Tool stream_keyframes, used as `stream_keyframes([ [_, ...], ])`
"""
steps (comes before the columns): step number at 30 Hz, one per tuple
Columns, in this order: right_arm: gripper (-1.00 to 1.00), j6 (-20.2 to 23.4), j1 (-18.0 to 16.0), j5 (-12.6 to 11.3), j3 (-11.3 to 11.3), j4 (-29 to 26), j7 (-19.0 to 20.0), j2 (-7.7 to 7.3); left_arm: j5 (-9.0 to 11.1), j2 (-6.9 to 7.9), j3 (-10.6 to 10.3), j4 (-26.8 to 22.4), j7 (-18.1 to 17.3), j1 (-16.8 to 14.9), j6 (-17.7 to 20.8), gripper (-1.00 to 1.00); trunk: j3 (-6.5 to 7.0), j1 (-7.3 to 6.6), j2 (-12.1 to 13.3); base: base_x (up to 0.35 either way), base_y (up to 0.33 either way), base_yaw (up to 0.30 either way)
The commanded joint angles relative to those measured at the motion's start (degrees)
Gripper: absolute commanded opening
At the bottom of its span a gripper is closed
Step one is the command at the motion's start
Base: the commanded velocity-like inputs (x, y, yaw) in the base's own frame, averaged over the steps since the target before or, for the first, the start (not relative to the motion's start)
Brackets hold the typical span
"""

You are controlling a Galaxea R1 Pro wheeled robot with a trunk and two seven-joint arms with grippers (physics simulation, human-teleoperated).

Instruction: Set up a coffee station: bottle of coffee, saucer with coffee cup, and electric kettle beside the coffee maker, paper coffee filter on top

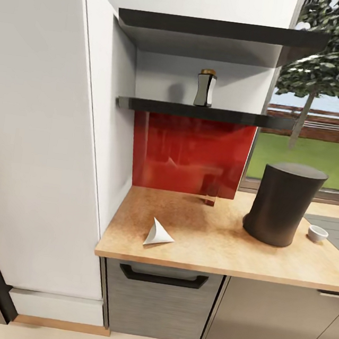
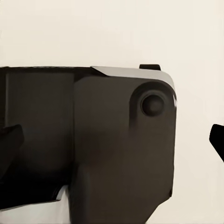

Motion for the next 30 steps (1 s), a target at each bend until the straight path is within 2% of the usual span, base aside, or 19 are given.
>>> stream_keyframes([
  [1,1.0,-0.19,-0.04,0.02,-0.02,0.05,-0.02,0.01,0.14,-0.03,0.09,-0.09,0.14,0.02,-0.1,1.0,0.11,-0.21,0.36,0.0,0.0,0.0],
  [30,1.0,-0.19,-0.04,0.06,-0.01,0.05,-0.02,0.01,0.07,0.01,0.02,-0.16,0.05,-0.02,-0.2,1.0,5.32,-6.58,11.99,0.0,0.0,0.0],
])
